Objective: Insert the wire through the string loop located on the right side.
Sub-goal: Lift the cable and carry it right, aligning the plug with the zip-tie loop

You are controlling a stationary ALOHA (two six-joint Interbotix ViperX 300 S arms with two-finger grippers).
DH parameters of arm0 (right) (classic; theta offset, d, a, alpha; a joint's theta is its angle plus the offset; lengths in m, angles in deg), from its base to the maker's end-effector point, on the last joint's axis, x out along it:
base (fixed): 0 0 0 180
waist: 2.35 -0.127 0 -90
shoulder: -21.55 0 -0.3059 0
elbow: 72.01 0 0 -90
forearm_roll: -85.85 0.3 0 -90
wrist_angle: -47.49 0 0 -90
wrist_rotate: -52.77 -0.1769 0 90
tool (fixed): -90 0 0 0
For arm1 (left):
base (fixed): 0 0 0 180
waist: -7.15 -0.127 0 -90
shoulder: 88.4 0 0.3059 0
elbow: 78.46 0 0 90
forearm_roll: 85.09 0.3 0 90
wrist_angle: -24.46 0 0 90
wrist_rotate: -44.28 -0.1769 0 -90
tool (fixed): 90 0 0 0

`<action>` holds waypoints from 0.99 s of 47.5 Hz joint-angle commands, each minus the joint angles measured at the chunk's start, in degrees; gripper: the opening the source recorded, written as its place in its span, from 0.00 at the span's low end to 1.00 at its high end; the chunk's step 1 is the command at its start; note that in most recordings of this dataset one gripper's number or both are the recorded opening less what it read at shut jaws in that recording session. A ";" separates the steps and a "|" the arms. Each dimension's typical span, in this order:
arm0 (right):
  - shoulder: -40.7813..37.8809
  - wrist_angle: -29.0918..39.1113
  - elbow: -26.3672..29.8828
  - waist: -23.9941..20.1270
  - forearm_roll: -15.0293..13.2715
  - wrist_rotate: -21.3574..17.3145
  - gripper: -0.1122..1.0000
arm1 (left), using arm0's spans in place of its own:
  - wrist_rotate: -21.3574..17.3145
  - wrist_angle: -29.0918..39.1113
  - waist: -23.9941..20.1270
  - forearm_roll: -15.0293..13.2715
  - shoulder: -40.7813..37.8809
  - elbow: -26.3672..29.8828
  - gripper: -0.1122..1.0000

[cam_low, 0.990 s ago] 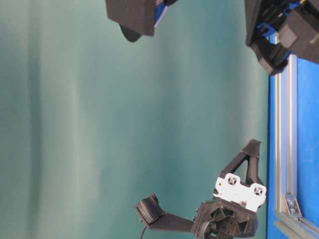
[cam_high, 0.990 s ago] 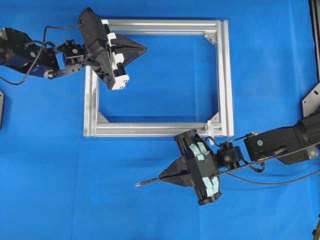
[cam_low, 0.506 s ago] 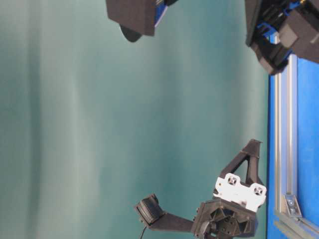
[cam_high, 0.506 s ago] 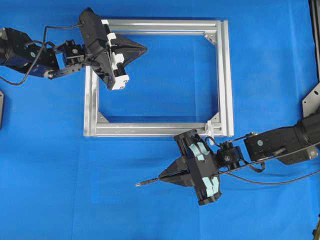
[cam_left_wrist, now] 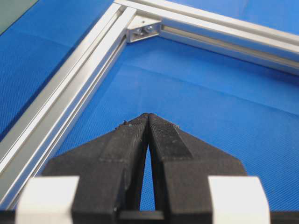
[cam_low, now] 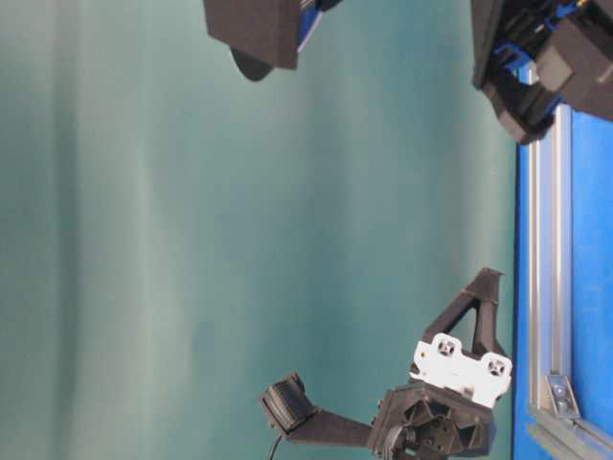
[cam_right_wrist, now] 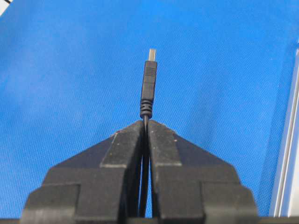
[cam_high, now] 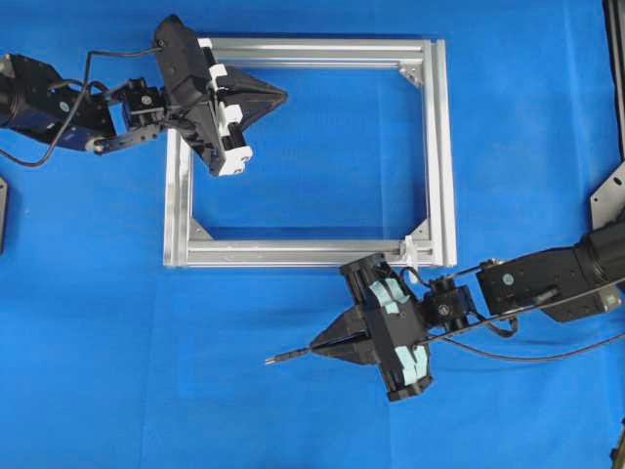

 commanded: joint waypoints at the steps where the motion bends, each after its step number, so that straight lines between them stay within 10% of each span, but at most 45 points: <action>1: 1.85 -0.18 0.79 -0.26 0.00 0.09 0.07 | 0.09 -0.26 0.18 0.18 1.93 0.44 0.10; 25: 3.16 -0.09 -1.23 -0.44 0.26 -0.09 0.07 | 0.18 -0.26 0.18 0.18 1.93 0.44 0.10; 47: 16.61 -0.35 -18.02 -0.97 2.02 -0.26 0.07 | 0.53 -0.26 0.18 0.18 2.02 0.44 0.10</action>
